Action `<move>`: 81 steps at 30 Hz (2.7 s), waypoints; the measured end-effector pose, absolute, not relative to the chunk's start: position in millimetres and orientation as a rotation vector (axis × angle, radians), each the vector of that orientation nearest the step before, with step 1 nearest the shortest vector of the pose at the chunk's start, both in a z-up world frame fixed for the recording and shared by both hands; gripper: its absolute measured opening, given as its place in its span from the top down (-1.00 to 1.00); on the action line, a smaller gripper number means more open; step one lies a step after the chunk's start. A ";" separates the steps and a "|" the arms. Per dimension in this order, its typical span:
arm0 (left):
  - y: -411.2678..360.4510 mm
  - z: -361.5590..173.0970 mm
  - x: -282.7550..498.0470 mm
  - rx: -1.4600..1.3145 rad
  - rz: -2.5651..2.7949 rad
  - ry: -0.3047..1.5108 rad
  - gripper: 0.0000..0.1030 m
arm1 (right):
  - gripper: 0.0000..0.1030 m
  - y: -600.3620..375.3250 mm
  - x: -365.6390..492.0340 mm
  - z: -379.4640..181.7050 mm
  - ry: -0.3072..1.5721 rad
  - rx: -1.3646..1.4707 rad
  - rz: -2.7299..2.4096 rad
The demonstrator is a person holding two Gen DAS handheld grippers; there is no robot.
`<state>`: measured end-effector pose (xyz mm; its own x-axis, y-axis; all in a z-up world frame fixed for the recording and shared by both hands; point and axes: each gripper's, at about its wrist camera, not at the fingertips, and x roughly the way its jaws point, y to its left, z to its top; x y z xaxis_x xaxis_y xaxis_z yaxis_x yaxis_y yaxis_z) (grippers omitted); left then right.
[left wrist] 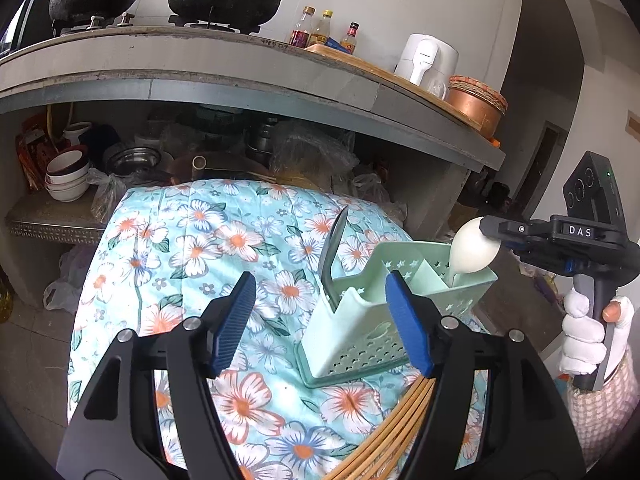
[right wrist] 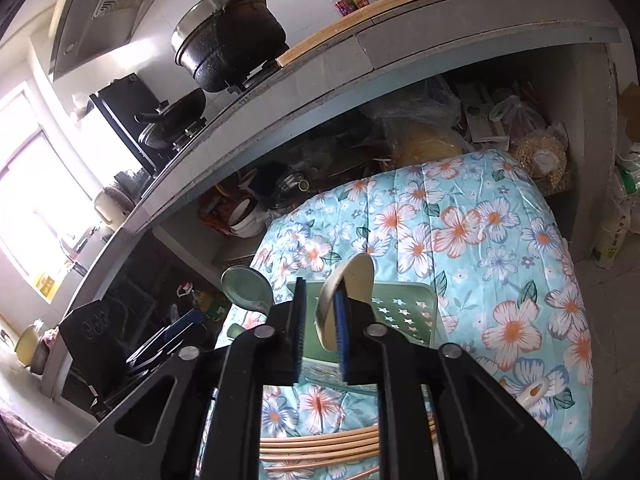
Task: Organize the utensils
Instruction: 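Drop the metal spoon and rice paddle into the green holder, opening both tools, then move the left tool toward the white ceramic soup spoon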
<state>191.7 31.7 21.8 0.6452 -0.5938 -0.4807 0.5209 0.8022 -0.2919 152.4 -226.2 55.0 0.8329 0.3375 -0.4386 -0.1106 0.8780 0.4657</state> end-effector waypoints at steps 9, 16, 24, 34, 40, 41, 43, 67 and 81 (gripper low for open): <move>25.7 13.2 188.1 -0.139 -0.665 0.619 -0.27 | 0.06 -225.4 139.8 61.6 0.511 0.388 0.194; 18.8 11.4 186.4 -0.128 -0.685 0.623 -0.31 | -0.14 -210.8 152.5 56.6 0.608 0.272 0.170; 18.7 10.1 186.7 -0.129 -0.689 0.632 -0.31 | -0.19 -200.5 149.3 44.7 0.658 0.212 0.134; 11.2 4.7 182.9 -0.119 -0.739 0.648 -0.31 | -0.32 -240.1 90.7 58.1 0.524 0.309 0.064; -2.7 -5.0 175.1 -0.103 -0.798 0.676 -0.33 | -0.44 -250.5 66.2 38.3 0.551 0.331 -0.007; -5.3 -6.8 173.2 -0.100 -0.809 0.681 -0.33 | -0.44 -251.9 63.9 33.2 0.562 0.339 -0.017; -12.2 -9.8 167.9 -0.093 -0.835 0.692 -0.33 | -0.45 -255.5 59.7 23.3 0.582 0.362 -0.036; -92.0 -98.4 117.1 0.089 -1.116 1.045 -0.21 | -0.45 -277.9 40.3 -40.4 0.680 0.537 -0.083; -89.5 -68.4 113.7 0.116 -1.198 0.972 -0.21 | -0.44 -289.2 42.6 -55.4 0.687 0.597 -0.057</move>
